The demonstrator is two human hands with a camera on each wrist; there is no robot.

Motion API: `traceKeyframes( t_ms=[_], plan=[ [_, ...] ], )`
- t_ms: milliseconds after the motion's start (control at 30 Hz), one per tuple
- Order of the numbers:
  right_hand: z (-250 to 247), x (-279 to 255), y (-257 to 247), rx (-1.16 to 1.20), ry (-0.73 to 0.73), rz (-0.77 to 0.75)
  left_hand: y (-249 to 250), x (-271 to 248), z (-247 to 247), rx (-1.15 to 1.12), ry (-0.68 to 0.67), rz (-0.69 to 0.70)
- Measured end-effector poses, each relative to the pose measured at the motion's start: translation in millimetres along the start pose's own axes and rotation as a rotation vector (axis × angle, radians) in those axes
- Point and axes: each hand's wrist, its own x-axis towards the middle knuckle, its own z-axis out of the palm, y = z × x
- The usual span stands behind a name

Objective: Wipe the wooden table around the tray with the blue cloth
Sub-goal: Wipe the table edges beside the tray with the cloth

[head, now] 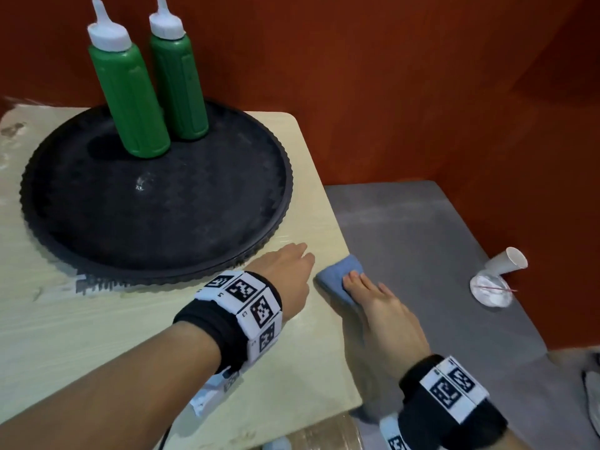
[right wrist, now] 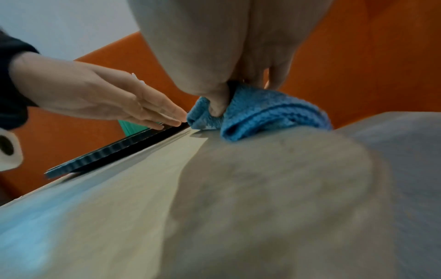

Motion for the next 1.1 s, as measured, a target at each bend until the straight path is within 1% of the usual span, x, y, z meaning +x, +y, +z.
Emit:
traceKeyframes(
  t_ms=[67, 100, 233, 300, 333, 400, 433, 500, 567, 633, 700, 767, 900, 967, 1067, 1100],
  plan=[
    [-7.1, 16.1, 4.6, 0.002, -0.017, -0.019, 5.2, 10.6, -0.2, -0.007, 0.009, -0.03],
    [-10.7, 27.6, 5.5, 0.013, -0.003, -0.021, 7.1, 15.0, 0.9, -0.002, 0.004, -0.046],
    [-25.7, 97.1, 0.0, 0.03, 0.056, -0.083, 10.8, 23.9, 1.0, 0.019, -0.033, -0.143],
    [-30.4, 121.9, -2.6, 0.041, 0.074, -0.104, 9.9, 25.7, 0.2, 0.058, -0.031, -0.181],
    [-29.8, 120.9, -2.8, 0.06, 0.091, -0.107, 9.0, 26.3, -0.9, 0.079, -0.03, -0.186],
    [-24.9, 92.4, 4.6, 0.077, 0.118, -0.13, 7.5, 28.6, -5.1, 0.116, -0.024, -0.17],
    [-19.4, 69.1, 10.4, 0.051, 0.078, -0.143, 6.4, 30.4, -8.4, 0.122, -0.021, -0.161],
    [-12.8, 27.9, 19.0, 0.047, -0.067, -0.155, 3.4, 34.0, -14.4, 0.117, -0.007, -0.152],
    [-14.2, 22.6, 26.6, -0.024, -0.152, -0.161, 2.1, 37.4, -19.3, 0.12, -0.001, -0.142],
    [-23.4, 41.5, 27.2, 0.008, -0.179, -0.191, 0.4, 40.6, -20.7, 0.134, -0.022, -0.131],
    [-40.9, 72.2, 19.2, 0.034, -0.124, -0.172, -1.4, 42.7, -19.0, 0.116, -0.047, -0.137],
    [-50.6, 112.9, 12.8, 0.032, -0.081, -0.18, -2.7, 43.1, -19.6, 0.098, -0.079, -0.146],
    [-64.7, 193.1, -1.5, -0.021, -0.081, -0.199, 3.4, 45.8, -25.9, 0.098, -0.136, -0.152],
    [-65.6, 202.9, -1.9, -0.004, -0.078, -0.213, 7.8, 51.3, -32.4, 0.073, -0.111, -0.157],
    [-56.7, 174.0, 7.0, 0.077, -0.086, -0.224, 4.9, 65.4, -42.7, 0.124, 0.005, -0.116],
    [-54.9, 165.0, 9.1, 0.091, -0.086, -0.226, 0.1, 69.9, -46.1, 0.139, 0.023, -0.115]
  ],
)
